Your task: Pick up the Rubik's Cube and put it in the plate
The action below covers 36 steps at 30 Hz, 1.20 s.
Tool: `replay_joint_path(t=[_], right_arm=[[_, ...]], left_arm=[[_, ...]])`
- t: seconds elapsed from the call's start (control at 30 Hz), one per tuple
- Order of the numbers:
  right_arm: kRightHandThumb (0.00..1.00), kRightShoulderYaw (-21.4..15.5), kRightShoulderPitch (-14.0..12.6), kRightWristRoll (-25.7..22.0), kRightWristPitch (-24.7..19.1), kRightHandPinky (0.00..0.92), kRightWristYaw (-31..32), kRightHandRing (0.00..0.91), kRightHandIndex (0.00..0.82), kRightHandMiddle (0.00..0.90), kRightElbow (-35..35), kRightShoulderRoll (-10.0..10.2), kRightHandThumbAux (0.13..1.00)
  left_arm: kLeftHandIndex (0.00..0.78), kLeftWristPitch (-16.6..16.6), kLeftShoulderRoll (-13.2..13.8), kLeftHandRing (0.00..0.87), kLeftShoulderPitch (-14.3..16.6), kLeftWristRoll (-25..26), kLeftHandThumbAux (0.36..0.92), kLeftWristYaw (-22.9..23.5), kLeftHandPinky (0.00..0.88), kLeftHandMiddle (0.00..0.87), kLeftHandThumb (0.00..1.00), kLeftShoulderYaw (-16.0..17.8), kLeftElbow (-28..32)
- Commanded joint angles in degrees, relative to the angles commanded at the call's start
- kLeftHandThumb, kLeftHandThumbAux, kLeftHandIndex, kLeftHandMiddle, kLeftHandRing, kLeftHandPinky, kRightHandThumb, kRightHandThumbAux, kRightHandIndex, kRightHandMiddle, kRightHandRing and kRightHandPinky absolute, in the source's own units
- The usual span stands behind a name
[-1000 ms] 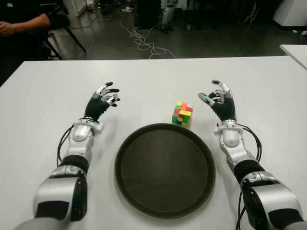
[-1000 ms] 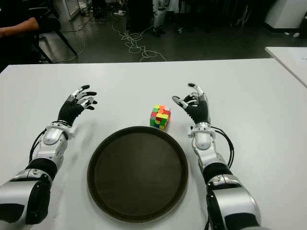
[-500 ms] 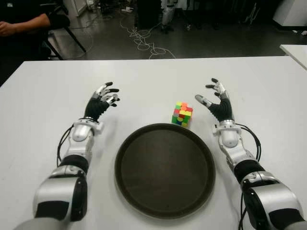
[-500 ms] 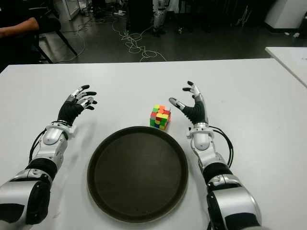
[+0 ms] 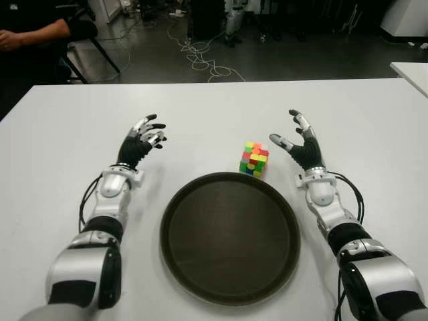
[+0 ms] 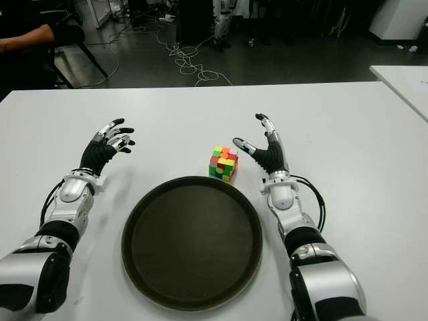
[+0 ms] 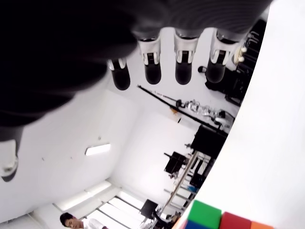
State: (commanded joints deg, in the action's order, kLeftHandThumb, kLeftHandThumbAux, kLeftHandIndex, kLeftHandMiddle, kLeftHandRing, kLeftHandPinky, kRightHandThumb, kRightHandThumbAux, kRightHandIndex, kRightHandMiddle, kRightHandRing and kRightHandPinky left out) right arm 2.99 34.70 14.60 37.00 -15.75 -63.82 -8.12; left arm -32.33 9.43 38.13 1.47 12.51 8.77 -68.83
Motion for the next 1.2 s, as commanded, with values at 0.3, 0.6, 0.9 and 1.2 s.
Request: replay_joint_path(t=[0.3,0.6,0.9,1.2], right_arm=[[0.000,3.35,-0.64,4.92,-0.76,0.056,-4.04,0.042,0.000,0.037,1.19,-0.98,0.443],[0.000,9.70,-2.75,13.70,-1.42,0.056,-13.36,0.032,0.000,0.019,5.53,-0.06,0.445],[0.000,15.28,-1.88,22.81,-1.84,0.064,-22.65,0.040,0.000,0.009,7.83,-2.36,0.419],[0.005,18.03,2.80,25.17,-2.75,0.100,-23.37,0.046,0.000,0.000,5.61,-2.61,0.421]], left_arm=[[0.144,-0.30,-0.20,0.370,-0.24,0.08,0.642,0.02,0.428,0.280,0.455,0.00,0.30],[0.145,-1.07,-0.24,0.375,-0.41,-0.12,0.645,0.06,0.428,0.280,0.456,-0.18,0.25],[0.149,-1.20,-0.42,0.380,-0.43,0.48,0.645,0.84,0.431,0.286,0.463,0.19,-0.02],[0.147,-0.87,-0.60,0.381,-0.30,0.35,0.648,0.62,0.427,0.283,0.468,0.15,0.05]])
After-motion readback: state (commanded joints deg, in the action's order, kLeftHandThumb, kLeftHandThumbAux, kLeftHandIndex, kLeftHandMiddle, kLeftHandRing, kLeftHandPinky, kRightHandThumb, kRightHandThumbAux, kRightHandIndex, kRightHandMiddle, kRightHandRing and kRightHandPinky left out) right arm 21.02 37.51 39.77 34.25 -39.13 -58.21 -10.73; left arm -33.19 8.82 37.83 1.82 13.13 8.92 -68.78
